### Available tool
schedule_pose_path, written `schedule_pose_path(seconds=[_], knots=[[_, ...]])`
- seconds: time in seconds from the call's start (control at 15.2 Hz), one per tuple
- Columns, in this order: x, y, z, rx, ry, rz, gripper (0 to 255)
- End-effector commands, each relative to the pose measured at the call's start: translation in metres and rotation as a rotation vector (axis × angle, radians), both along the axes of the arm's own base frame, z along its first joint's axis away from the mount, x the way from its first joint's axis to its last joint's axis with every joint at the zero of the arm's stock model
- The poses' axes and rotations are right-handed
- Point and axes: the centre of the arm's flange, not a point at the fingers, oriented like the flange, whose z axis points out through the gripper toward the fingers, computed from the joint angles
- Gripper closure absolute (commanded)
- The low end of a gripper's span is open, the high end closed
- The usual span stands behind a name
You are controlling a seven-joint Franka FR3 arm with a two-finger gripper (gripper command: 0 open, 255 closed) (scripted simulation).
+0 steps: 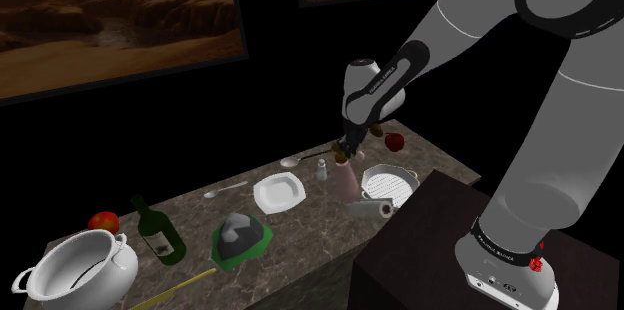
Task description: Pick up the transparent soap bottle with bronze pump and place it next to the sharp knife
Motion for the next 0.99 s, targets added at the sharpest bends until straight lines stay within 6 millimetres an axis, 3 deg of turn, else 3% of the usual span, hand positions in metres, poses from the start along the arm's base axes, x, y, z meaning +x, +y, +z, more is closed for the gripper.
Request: schedule_pose_path(seconds=[0.0, 0.92], knots=[[0.001, 0.001, 0.011, 0.0, 0.0, 0.0, 255], [0.001, 0.001, 0.085, 0.0, 0.0, 0.0, 255]])
